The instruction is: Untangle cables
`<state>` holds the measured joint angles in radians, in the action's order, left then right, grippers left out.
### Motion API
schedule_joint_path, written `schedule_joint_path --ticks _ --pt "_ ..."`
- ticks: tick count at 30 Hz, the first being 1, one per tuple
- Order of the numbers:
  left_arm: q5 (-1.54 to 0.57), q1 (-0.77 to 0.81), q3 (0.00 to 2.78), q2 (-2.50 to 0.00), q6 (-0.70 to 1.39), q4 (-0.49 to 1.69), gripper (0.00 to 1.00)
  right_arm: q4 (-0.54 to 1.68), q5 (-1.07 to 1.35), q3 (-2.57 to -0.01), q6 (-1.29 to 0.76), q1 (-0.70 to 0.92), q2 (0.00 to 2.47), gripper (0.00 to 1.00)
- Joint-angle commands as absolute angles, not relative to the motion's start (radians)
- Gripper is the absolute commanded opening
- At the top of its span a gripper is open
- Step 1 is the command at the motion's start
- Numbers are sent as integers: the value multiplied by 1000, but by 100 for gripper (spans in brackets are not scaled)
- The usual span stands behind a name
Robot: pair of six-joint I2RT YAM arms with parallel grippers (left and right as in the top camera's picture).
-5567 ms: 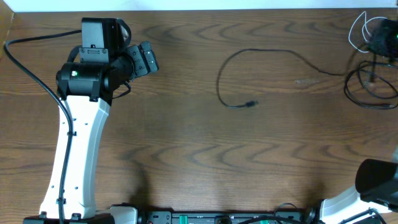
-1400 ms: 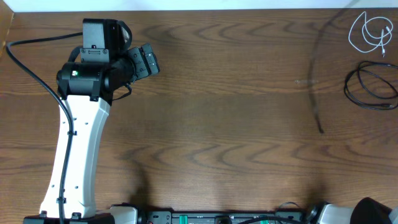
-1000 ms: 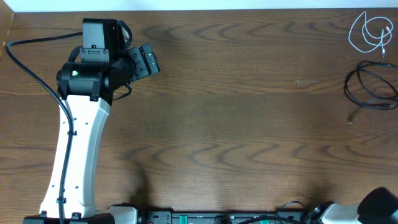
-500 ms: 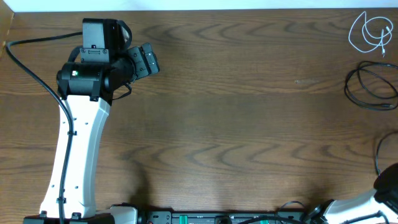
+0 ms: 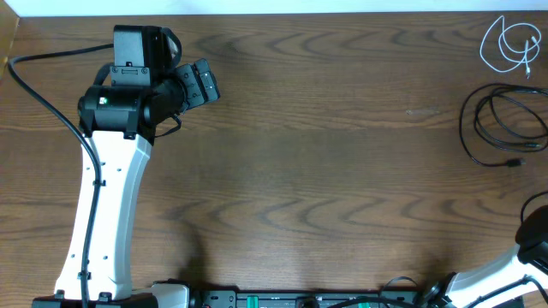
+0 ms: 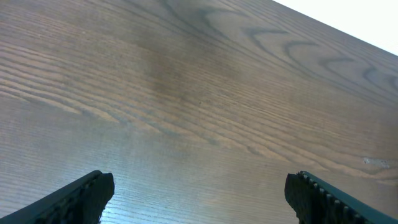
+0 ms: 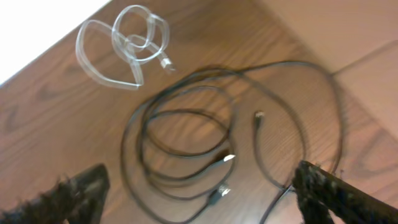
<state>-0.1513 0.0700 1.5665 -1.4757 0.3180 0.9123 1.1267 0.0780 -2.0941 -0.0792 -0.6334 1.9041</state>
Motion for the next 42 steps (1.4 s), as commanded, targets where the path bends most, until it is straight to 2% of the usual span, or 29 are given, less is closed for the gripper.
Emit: schedule_joint_path --ticks 1,9,19,29,42 --pt "-149 69 1558 -1485 327 912 94 1167 224 -2096 -17 -578 1874 99" --pt "-148 68 1558 -1485 327 912 95 1277 372 -2096 43 -397 1809 99" --pt "-148 68 1558 -1485 327 912 95 1359 268 -2096 64 -216 1646 99" --pt "-148 68 1558 -1485 327 912 95 1419 268 -2096 57 -202 1493 99" --pt "-148 68 1558 -1485 327 912 95 1455 270 -2095 57 -202 1485 99"
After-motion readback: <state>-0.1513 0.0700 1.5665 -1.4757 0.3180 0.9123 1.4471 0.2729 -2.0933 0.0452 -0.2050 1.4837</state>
